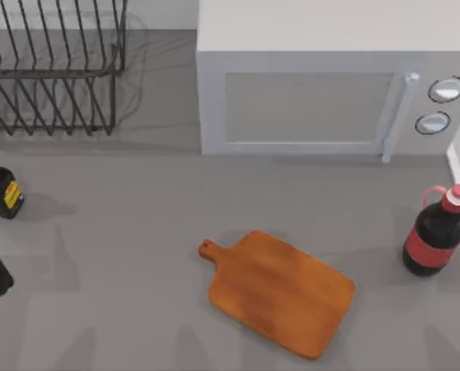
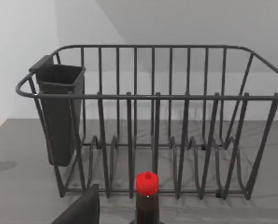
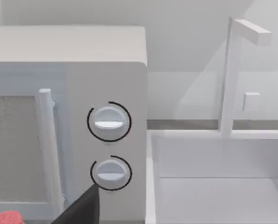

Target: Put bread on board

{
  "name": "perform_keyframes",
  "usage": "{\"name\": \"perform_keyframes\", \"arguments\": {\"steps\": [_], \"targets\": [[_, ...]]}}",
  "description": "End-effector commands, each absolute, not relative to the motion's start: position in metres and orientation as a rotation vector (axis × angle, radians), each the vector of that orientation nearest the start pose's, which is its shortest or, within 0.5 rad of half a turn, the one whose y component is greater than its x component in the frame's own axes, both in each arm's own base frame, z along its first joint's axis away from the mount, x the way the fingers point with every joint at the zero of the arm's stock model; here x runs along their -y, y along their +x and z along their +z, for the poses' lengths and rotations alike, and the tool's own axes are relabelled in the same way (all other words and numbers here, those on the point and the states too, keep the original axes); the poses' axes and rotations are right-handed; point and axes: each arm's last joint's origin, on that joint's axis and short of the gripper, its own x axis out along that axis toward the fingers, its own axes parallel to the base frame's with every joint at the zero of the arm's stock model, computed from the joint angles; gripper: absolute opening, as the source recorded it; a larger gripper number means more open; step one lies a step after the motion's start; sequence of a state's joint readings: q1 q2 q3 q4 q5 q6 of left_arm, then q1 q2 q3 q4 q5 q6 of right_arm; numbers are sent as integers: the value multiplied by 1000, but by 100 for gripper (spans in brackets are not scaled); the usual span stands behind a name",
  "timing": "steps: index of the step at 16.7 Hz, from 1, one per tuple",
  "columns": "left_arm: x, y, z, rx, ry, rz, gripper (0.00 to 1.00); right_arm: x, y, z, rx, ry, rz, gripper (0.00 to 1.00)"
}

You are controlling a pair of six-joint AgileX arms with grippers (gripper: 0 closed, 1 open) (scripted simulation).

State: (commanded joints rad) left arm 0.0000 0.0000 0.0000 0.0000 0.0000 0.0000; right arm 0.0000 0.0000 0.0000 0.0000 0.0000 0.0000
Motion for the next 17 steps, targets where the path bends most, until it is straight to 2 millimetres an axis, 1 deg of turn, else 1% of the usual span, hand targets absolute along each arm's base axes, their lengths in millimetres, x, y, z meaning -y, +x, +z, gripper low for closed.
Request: {"name": "perform_keyframes", "arguments": {"steps": [3, 5, 8, 10, 12, 14, 15, 17], "targets": [[1, 106, 161, -12, 1, 2, 100, 1, 106, 160, 0, 0, 0, 100], [0, 107, 169, -64, 7, 11, 100, 1, 106, 160, 0, 0, 0, 100], [-3, 112, 190, -206, 21, 31, 100, 1, 106, 160, 0, 0, 0, 100], [-7, 122, 208, -340, 29, 47, 100, 1, 106, 160, 0, 0, 0, 100], [-12, 141, 225, -506, 33, 63, 100, 1, 106, 160, 0, 0, 0, 100], [-21, 170, 234, -702, 28, 77, 100, 1, 106, 160, 0, 0, 0, 100], [-26, 186, 234, -804, 22, 83, 100, 1, 106, 160, 0, 0, 0, 100], [-38, 222, 229, -1004, 3, 93, 100, 1, 106, 160, 0, 0, 0, 100]]}}
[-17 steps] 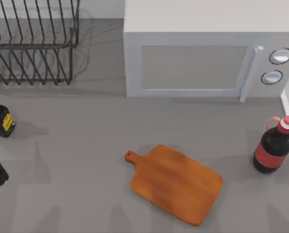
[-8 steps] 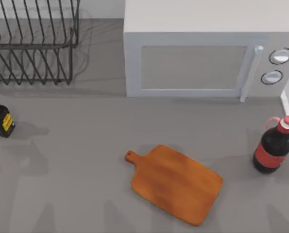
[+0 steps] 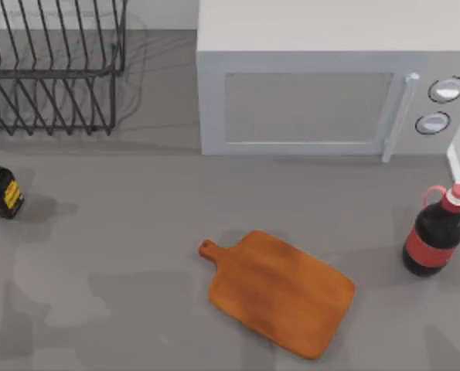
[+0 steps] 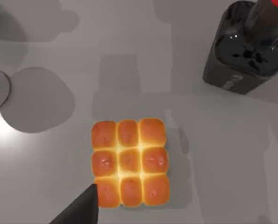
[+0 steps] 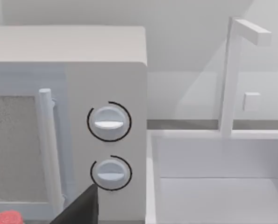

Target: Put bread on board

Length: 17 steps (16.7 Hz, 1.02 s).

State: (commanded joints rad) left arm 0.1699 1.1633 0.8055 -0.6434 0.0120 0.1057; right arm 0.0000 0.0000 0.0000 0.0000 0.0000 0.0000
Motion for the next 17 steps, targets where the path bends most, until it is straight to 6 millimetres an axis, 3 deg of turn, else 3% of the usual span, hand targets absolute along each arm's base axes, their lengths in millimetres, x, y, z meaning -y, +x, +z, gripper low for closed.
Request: {"name": "perform_keyframes", "arguments": {"steps": [4, 7, 10, 17], "targets": [[-66, 280, 204, -1323, -47, 106, 100, 1, 106, 160, 0, 0, 0, 100], [-83, 305, 184, -1480, -82, 109, 100, 1, 106, 160, 0, 0, 0, 100], [-92, 314, 173, -1561, -102, 107, 100, 1, 106, 160, 0, 0, 0, 100], [-91, 315, 166, -1571, -103, 105, 100, 1, 106, 160, 0, 0, 0, 100]]}}
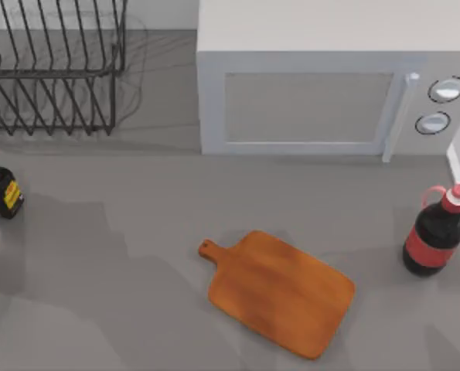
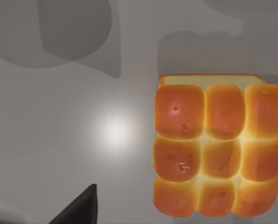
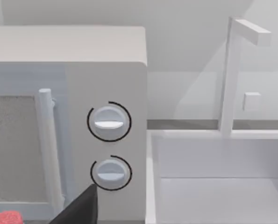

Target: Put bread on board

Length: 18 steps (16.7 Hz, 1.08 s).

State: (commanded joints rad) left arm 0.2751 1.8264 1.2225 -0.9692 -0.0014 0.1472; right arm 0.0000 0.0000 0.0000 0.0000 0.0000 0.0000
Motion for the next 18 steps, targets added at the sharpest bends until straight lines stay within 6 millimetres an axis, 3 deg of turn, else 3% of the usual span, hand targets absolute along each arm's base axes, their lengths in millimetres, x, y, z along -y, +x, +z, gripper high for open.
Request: {"name": "perform_keyframes", "arguments": {"steps": [7, 11, 18], "targets": [[-93, 315, 106, -1566, -103, 107, 100, 1, 106, 160, 0, 0, 0, 100], [-93, 315, 102, -1569, -103, 106, 100, 1, 106, 160, 0, 0, 0, 100], [-93, 315, 102, -1569, -103, 106, 47, 1, 106, 160, 0, 0, 0, 100]]}}
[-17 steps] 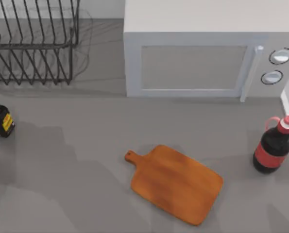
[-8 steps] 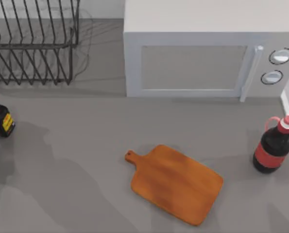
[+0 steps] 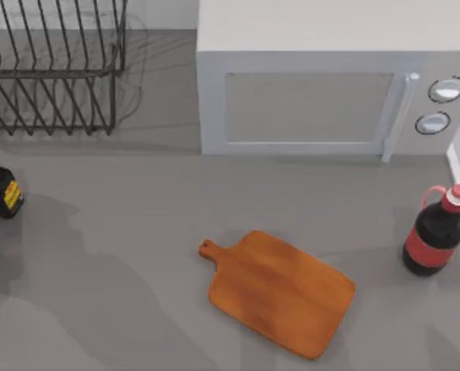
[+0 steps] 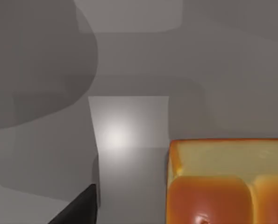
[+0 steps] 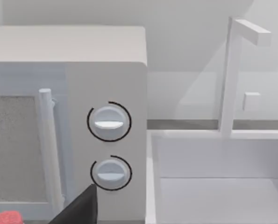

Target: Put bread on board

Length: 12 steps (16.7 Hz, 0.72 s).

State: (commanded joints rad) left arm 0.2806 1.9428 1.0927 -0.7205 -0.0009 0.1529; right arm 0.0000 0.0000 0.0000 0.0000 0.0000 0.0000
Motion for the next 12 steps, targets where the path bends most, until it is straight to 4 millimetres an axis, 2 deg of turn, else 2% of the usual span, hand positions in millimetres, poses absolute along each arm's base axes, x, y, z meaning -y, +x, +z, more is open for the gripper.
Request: {"name": "perform_keyframes", "arguments": {"steps": [6, 12], "targets": [[-93, 315, 102, -1569, -103, 106, 2, 1, 106, 160, 0, 0, 0, 100], [-93, 315, 102, -1569, -103, 106, 0, 1, 106, 160, 0, 0, 0, 100]]}}
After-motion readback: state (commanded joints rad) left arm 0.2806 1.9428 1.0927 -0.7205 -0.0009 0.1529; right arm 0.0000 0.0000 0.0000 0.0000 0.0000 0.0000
